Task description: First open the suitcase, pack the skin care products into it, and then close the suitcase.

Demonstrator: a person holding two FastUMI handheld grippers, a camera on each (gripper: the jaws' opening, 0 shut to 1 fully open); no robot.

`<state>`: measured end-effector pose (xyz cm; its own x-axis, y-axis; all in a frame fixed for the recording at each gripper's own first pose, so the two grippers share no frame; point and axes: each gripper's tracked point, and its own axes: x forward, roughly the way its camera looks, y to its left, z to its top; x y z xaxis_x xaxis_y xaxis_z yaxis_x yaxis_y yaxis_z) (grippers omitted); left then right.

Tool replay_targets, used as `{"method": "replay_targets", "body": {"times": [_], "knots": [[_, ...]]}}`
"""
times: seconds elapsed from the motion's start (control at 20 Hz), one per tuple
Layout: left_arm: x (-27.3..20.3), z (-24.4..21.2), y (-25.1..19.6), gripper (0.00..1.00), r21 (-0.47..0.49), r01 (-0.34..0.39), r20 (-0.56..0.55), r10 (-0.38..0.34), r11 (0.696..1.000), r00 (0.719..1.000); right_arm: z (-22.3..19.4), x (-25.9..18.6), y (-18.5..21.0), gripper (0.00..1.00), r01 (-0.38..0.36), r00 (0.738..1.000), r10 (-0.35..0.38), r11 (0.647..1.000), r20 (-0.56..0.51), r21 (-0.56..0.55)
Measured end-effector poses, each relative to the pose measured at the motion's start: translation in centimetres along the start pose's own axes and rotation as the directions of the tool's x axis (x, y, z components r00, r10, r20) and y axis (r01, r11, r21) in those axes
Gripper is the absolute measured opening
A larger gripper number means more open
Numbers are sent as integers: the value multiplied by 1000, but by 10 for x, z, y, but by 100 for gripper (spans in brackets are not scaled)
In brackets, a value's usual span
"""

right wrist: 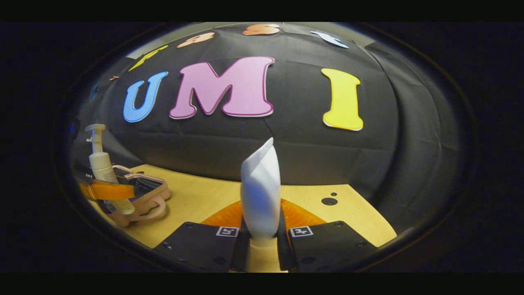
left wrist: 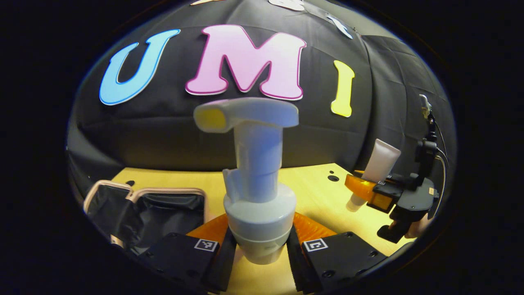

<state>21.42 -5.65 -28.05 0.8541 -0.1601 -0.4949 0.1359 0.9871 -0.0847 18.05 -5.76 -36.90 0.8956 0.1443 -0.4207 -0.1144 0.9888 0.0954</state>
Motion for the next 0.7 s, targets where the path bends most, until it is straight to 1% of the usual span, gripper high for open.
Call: {"method": "replay_targets", "body": {"times": [0.05,0.1,0.15,0.2,0.25,0.3,0.35,0.4,0.45,0.5,0.55,0.6,0.7], "knots": [[-11,4,15,61,-9,-11,-10,11,1000,1000,12,-7,12,30,-11,1000,11,1000,7,7],[-23,5,33,61,-12,-24,-27,24,1000,999,23,-13,23,34,-22,1000,22,1000,20,7],[-31,7,54,61,-8,-43,-39,43,999,998,36,-18,37,34,-33,999,33,999,39,3],[-40,5,76,61,-5,-61,-56,60,998,997,47,-25,51,26,-43,997,43,999,63,-6],[-47,-2,102,58,-5,-69,-93,68,998,993,59,-30,67,28,-51,995,54,998,90,-27],[-49,-7,121,61,-10,-60,-124,58,998,991,62,-36,84,30,-61,994,65,997,88,-41],[-51,-15,133,61,-19,-45,-151,42,999,988,61,-40,100,35,-70,995,72,997,75,-33],[-48,-23,145,61,-25,-21,-187,16,999,982,64,-45,114,30,-76,995,77,997,70,-22],[-43,-30,155,61,-22,-3,-210,-2,1000,978,70,-51,127,30,-77,994,78,997,73,-14],[-38,-41,166,61,-14,18,-252,-21,1000,968,75,-56,139,30,-81,994,81,997,78,-9],[-32,-53,175,61,-10,38,-290,-39,999,956,78,-61,153,34,-87,993,88,996,82,-11],[-25,-67,183,61,-16,62,-333,-64,998,941,80,-66,166,30,-99,992,100,995,80,-18],[-6,-92,190,61,-30,104,-417,-107,994,902,85,-76,190,30,-123,989,124,992,85,-26]]}}
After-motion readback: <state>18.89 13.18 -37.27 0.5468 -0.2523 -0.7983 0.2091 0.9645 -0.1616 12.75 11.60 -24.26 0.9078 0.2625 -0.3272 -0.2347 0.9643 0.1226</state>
